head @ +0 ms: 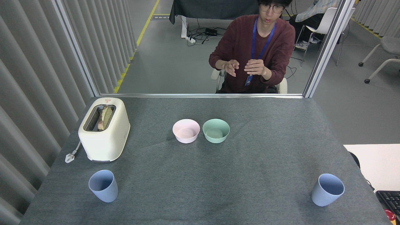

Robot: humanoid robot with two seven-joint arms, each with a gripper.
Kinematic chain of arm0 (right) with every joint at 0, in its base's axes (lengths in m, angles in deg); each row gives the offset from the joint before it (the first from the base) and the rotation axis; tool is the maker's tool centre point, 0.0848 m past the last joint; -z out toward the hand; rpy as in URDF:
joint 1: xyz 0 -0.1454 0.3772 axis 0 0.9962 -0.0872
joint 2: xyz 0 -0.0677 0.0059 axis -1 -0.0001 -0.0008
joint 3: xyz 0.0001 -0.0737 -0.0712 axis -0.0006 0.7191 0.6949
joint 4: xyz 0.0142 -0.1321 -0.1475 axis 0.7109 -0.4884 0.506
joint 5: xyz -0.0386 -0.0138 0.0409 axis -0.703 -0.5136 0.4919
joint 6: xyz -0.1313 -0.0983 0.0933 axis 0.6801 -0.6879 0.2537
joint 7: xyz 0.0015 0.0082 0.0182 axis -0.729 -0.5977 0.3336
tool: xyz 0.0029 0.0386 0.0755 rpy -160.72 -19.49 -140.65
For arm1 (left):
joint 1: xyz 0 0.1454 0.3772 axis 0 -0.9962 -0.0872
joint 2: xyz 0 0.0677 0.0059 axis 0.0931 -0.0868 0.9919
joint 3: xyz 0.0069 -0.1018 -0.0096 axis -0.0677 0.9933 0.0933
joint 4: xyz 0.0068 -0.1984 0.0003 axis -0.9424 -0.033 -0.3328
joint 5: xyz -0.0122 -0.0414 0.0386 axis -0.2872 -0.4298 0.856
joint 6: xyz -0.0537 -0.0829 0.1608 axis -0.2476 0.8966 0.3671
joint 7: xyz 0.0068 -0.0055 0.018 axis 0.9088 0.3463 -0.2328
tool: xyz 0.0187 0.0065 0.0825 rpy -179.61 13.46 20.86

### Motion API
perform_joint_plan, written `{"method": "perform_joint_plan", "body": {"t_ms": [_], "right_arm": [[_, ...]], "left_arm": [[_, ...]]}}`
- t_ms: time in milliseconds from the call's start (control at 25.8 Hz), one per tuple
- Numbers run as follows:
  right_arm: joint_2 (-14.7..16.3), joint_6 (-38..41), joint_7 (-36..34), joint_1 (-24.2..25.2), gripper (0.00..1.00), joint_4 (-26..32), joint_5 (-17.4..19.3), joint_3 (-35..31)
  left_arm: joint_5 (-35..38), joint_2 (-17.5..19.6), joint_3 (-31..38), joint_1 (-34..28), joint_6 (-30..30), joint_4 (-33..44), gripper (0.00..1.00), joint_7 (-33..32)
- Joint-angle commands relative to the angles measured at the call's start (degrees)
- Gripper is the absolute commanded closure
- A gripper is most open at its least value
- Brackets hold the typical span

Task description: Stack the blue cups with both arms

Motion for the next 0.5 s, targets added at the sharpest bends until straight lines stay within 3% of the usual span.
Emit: {"method": "perform_joint_plan", "body": {"t_ms": [0,194,310,465], "right_arm": [[0.0,0.1,-0.2,-0.1,0.00,0.0,0.0,0.0],[-0.1,0.2,-0.3,-0.1,0.00,0.0,0.0,0.0],[0.0,0.2,-0.3,0.0,0.00,0.0,0.0,0.0],[0.1,0.1,-0.3,-0.3,0.00,0.0,-0.8,0.0]], "left_arm": [[0.3,0.1,-0.2,-1.6,0.6,0.9,0.00,0.2],[0.5,0.0,-0.7,1.4,0.6,1.3,0.00,-0.2],[0.8,-0.6,-5.1,8.8,0.2,-1.0,0.00,-0.8],[3.9,-0.9,-10.5,20.0,-0.3,-11.9,0.00,-1.5]]}}
